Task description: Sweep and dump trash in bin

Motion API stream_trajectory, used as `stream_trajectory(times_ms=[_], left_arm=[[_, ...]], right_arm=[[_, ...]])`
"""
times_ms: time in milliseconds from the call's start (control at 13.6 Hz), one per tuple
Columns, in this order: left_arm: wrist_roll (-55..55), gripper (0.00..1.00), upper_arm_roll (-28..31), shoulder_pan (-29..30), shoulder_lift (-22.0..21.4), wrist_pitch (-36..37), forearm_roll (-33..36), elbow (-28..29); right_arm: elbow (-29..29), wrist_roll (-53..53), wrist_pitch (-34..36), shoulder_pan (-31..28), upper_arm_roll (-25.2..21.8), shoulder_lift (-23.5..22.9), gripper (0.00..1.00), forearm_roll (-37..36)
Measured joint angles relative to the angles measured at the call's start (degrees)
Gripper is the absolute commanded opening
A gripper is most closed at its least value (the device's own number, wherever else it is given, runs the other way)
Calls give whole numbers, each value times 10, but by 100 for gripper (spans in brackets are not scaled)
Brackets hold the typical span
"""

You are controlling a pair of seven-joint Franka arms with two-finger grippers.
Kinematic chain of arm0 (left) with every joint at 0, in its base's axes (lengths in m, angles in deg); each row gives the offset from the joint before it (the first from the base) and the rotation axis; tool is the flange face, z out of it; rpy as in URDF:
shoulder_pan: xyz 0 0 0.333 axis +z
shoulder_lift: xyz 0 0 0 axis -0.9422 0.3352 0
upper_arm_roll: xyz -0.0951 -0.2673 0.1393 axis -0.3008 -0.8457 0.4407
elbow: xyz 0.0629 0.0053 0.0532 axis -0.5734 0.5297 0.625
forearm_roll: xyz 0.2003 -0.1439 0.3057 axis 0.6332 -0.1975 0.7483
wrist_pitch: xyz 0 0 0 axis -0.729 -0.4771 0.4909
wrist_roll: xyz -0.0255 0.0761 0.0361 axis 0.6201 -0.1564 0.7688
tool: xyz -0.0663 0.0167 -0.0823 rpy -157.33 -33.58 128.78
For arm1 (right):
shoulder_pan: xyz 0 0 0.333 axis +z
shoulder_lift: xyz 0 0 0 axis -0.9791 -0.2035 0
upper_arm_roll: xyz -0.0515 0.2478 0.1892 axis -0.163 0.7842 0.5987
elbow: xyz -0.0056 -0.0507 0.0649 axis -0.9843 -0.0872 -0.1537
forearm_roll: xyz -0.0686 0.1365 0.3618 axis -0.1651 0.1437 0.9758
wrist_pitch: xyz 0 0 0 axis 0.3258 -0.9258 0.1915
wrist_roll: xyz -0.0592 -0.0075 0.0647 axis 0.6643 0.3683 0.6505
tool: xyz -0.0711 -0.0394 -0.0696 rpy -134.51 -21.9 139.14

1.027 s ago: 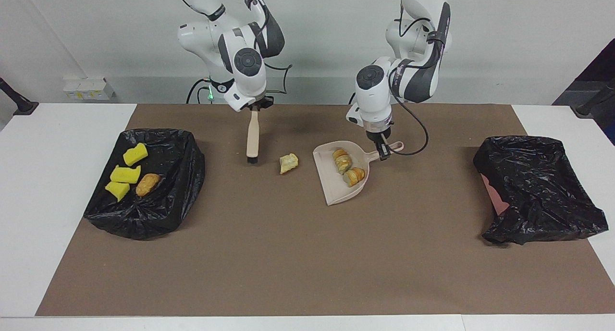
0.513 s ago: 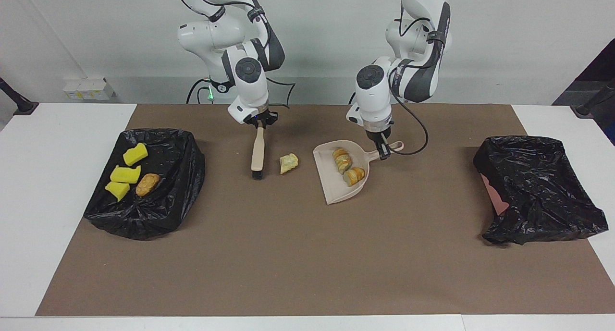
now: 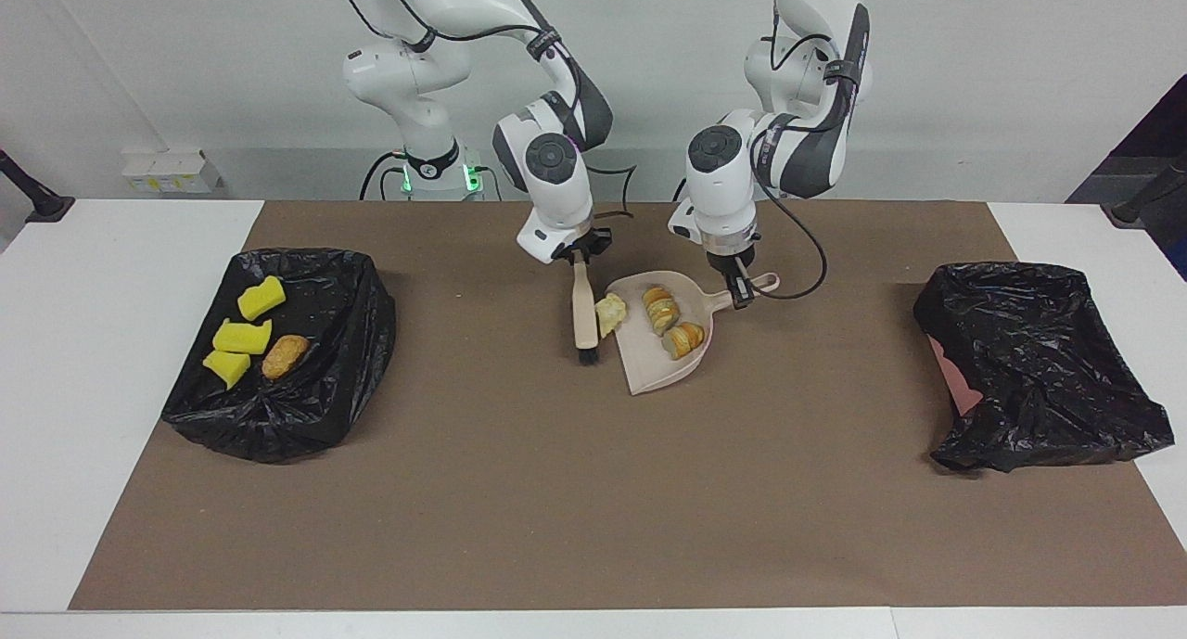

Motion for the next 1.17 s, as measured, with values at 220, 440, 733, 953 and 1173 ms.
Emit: stream_trajectory(times_ms=[220,440,733,953,1173], left_arm=[[0,0,1,0,0,-2,0,0],[0,0,2,0,0,-4,0,2],[-1,0,3,0,0,-9,0,3],[-8,0,6,2,0,-20,0,2],[-35,0,9,10,2,-24,0,-10]], right_arm=[[35,-31,-49,36,1,-34,0,45],[41,-33,-41,38,-2,-39,0,48],[60,-33,28,32,-7,-36,0,44],[84,-33,106,11,-8,-7,0,44],[91,-31,178,-17,-8,44,0,35]])
